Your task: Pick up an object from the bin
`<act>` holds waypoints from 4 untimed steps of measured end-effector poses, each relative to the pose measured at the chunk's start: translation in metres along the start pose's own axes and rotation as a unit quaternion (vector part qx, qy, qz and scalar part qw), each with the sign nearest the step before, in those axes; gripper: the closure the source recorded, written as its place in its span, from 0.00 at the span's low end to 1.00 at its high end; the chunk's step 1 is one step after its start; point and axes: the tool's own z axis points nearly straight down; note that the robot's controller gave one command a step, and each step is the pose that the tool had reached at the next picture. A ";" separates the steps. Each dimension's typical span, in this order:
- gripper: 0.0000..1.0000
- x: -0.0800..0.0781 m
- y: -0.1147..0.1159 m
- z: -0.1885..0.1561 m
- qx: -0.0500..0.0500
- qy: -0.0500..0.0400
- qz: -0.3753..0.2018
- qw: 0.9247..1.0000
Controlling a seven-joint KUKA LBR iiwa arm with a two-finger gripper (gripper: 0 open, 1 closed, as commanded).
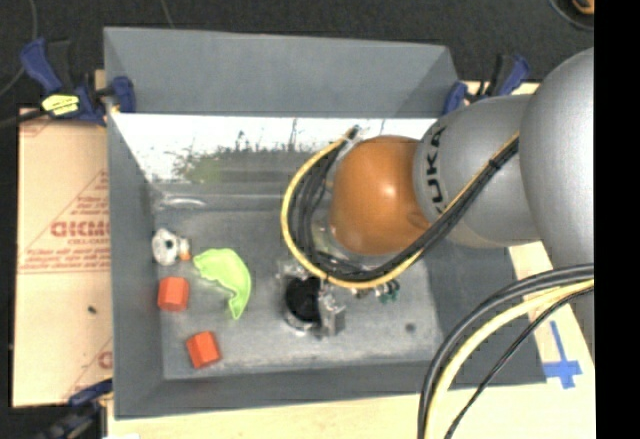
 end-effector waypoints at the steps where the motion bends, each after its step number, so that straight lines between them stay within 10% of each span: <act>1: 1.00 0.000 0.000 0.000 0.000 0.000 0.000 1.000; 4: 1.00 0.000 0.000 0.000 0.000 0.000 0.000 1.000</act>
Offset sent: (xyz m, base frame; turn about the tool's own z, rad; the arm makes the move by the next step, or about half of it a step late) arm 0.0000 0.0000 0.0000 0.0000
